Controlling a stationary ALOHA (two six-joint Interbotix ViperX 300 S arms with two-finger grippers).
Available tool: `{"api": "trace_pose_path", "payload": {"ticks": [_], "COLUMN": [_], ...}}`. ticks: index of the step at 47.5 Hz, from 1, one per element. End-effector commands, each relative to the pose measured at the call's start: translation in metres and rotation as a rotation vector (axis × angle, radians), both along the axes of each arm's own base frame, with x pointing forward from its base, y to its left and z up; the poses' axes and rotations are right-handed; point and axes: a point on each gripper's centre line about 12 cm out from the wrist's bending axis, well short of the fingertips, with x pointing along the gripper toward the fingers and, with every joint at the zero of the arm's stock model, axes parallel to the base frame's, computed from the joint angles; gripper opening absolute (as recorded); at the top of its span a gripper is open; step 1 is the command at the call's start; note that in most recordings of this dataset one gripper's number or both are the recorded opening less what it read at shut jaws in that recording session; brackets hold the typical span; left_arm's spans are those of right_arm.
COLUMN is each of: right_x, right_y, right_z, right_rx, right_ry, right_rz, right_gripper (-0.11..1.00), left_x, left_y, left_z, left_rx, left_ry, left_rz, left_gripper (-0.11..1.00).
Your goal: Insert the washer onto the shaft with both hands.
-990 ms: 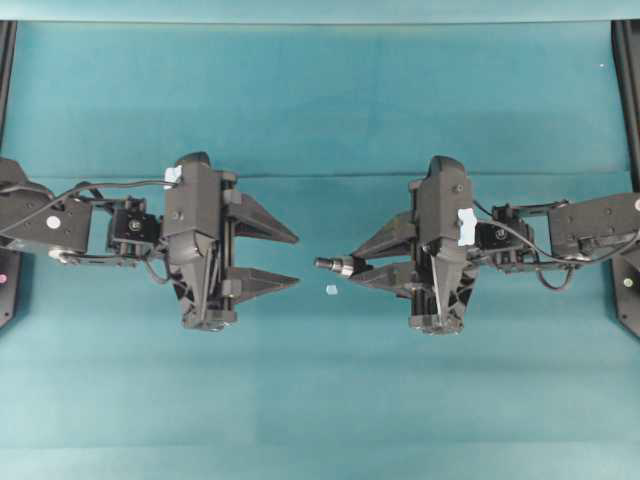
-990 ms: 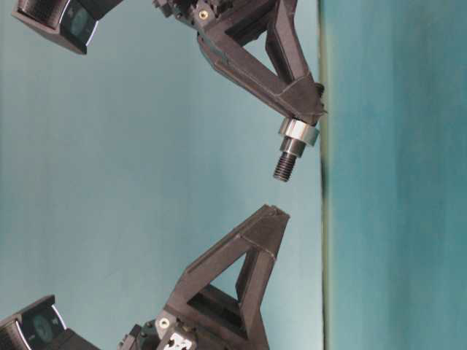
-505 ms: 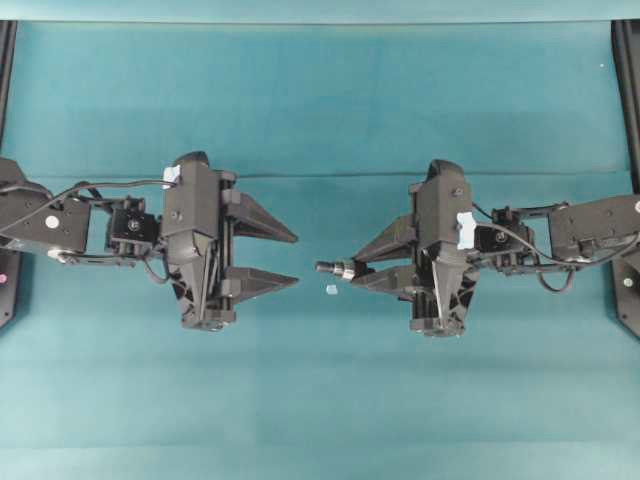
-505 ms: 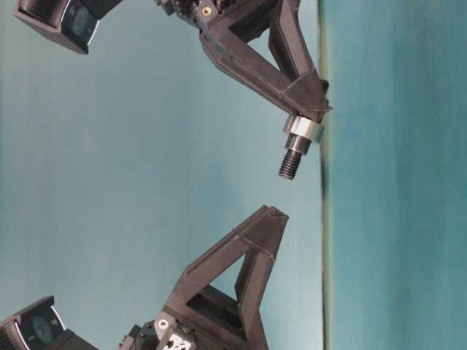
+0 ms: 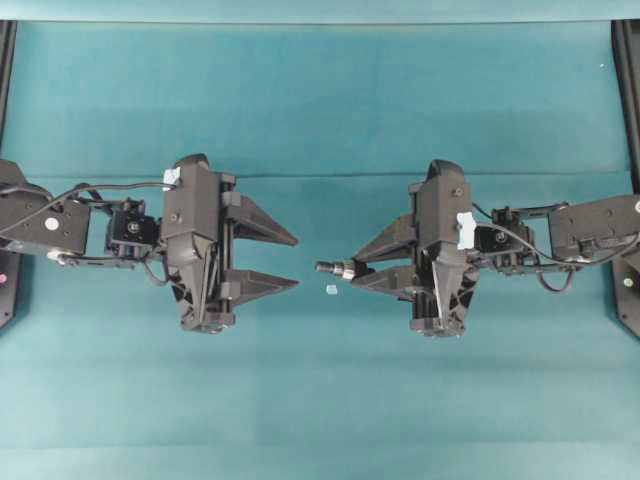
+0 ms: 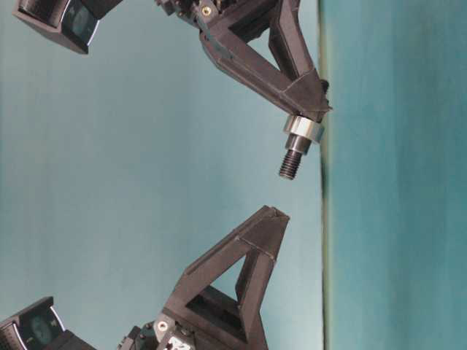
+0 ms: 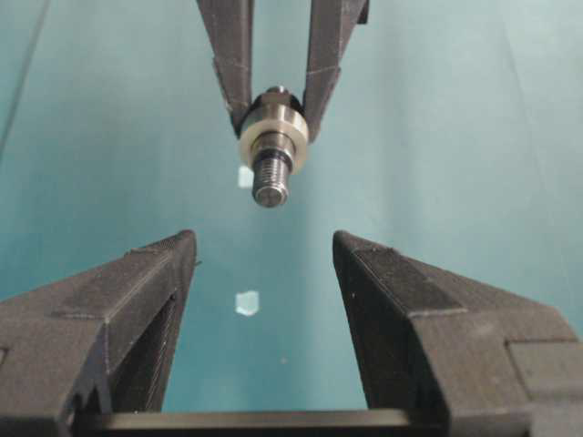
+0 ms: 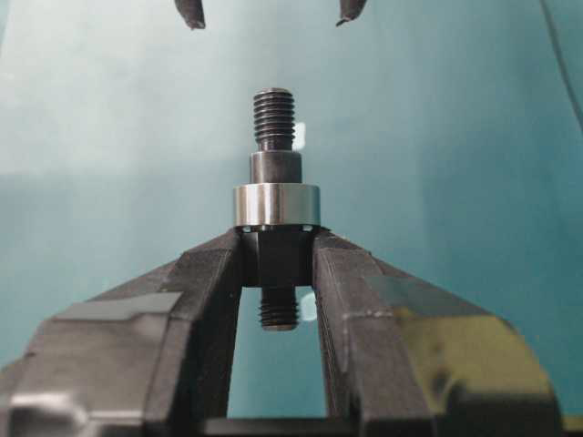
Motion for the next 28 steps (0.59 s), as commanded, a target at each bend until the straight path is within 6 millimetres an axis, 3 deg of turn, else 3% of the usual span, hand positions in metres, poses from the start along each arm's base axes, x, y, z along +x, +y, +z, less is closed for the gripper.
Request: {"api": "trace_pose_path", "payload": {"ticks": [1, 17, 28], "right_x": [0.0025, 0.0026, 0.0027], "right_y": [0.0011, 0.0011, 0.0011], "right_z": [0.0096, 0.0097, 0.0099], "right_rx": [0.01, 0.009, 0.01], "right_ry": [-0.032, -0.034, -0.035], "right_rz": [-0.003, -0.002, -0.003], "right_gripper": [0.0, 0.0, 0.0], "left_x": [0.0012, 0.0033, 0.0032], "left_y": [-0.0012, -0.0012, -0.0012], "left_z": [0.01, 0.0111, 0.0109], "left_rx": [0.0, 0.0, -0.001], "left_ry": [-0.032, -0.035, -0.034], "left_rz": [-0.004, -0.004, -0.003], "left_gripper": [0.66, 0.68, 0.9]}}
